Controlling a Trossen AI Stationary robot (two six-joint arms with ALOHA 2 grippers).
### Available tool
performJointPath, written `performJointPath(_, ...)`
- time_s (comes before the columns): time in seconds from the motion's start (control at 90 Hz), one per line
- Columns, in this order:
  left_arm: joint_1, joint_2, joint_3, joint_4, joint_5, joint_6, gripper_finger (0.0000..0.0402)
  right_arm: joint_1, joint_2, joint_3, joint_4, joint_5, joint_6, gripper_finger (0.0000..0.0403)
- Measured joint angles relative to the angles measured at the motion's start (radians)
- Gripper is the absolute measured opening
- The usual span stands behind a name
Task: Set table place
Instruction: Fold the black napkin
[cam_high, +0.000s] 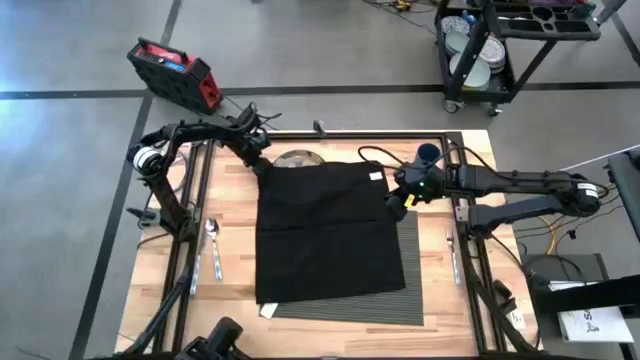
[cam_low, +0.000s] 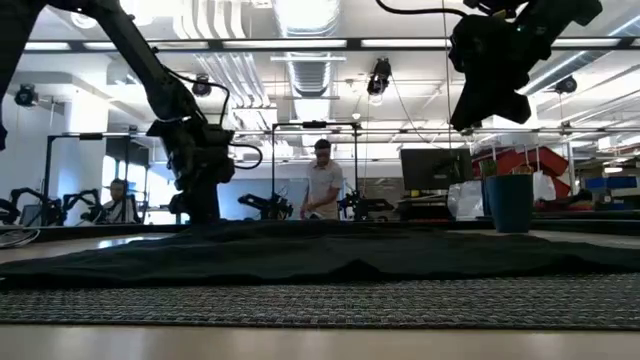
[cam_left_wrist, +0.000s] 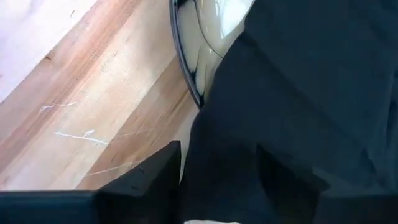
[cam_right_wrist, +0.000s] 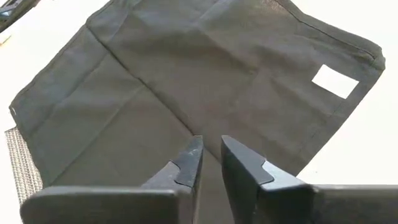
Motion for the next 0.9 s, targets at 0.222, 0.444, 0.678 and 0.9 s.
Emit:
performJointPath(0.222,0.0,-0.002,0.0,-0.011,-0.015,-0.001,0.0074,0.0,0.0,0.0,0.0,0.0,0.0,0.0035)
performJointPath(0.444,0.0,-0.002,0.0,-0.018,-0.029,-0.001,0.0009,0.0,0.0,0.0,0.004,0.005,-0.008,0.0028)
performJointPath(0.678,0.0,-0.002,0.0,-0.024,-0.027,-0.01,0.0001,-0.064,0.014,0.001,0.026,0.044,0.02,0.0014)
performJointPath(0.9,-0.001,-0.002,0.0,-0.029,-0.022,-0.012,0.0,-0.247,0.123,0.041,0.028,-0.138,-0.073,0.0005)
